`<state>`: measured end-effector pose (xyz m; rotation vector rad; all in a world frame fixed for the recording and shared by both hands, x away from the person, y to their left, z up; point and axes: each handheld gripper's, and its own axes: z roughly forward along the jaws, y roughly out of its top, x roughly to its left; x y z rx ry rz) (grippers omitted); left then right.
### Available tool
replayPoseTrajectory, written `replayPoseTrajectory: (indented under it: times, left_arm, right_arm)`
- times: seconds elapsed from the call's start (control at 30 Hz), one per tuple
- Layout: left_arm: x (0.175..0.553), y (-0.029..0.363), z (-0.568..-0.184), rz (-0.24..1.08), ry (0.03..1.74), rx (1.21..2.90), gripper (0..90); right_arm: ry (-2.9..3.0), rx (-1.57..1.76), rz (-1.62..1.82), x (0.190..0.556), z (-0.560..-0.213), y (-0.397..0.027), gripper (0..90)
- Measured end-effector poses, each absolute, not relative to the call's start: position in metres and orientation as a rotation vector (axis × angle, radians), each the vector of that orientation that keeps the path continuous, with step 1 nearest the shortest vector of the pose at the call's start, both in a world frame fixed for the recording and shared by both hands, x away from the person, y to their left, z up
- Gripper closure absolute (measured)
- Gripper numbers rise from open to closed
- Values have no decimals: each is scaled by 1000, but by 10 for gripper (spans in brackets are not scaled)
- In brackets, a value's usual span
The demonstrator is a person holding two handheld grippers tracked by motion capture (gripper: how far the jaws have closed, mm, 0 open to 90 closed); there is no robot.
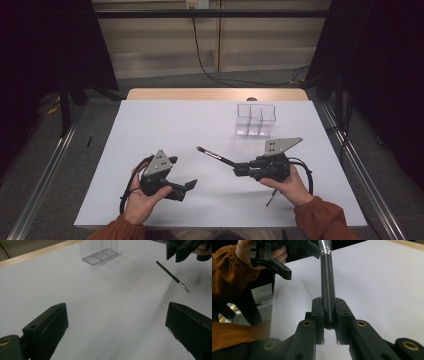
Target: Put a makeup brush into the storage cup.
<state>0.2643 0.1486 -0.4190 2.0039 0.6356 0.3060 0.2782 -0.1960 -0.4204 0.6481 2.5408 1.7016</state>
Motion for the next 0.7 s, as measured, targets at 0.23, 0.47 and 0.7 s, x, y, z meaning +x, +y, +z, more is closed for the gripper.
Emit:
replayPoseTrajectory:
  times: [0.23,0.47,0.7]
  left_arm:
    - [265,142,-419,268,624,1931,71]
    - [265,134,-417,258,611,1900,75]
    - [266,120,-415,240,595,1895,73]
  right_arm:
    - [2513,635,1724,277,-418,-195,796]
    - [2507,623,1727,278,-418,-194,796]
    - [2496,620,1734,278,-417,-194,796]
